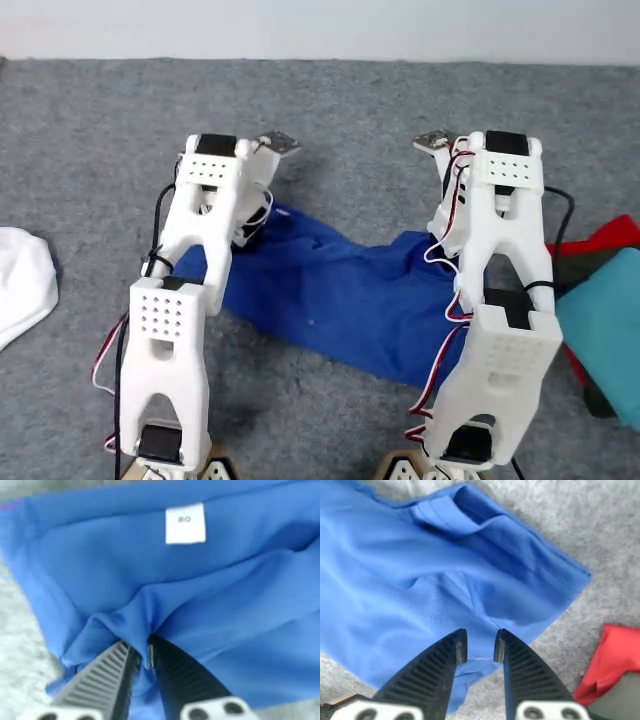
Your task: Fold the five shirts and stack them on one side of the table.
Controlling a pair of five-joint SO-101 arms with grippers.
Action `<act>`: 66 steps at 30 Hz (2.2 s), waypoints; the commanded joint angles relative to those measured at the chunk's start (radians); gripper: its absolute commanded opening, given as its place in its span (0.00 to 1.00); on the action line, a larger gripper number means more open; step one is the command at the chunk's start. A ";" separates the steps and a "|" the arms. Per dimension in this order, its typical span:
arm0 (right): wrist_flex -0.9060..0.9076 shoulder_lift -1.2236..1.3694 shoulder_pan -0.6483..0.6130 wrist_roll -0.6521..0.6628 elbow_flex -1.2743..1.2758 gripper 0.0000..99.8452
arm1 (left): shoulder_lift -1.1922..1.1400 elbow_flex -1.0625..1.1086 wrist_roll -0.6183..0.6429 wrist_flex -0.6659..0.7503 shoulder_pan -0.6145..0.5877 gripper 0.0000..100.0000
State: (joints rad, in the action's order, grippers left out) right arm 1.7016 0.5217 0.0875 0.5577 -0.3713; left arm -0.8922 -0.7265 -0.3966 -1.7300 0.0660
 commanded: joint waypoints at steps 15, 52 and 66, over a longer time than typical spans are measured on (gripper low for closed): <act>-0.001 -0.050 -0.038 0.002 -0.005 0.11 | 0.147 -0.117 0.066 -0.025 0.058 0.01; -0.108 0.125 -0.193 0.009 -0.141 0.13 | 0.144 -0.068 0.269 0.183 0.002 0.12; -0.147 0.136 -0.004 0.123 -0.164 0.12 | 0.157 -0.085 0.261 -0.021 -0.178 0.12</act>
State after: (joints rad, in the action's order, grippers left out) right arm 1.5466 0.6705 0.0230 0.6651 -0.4787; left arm -0.7894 -0.7894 -0.1450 -1.7208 -0.0614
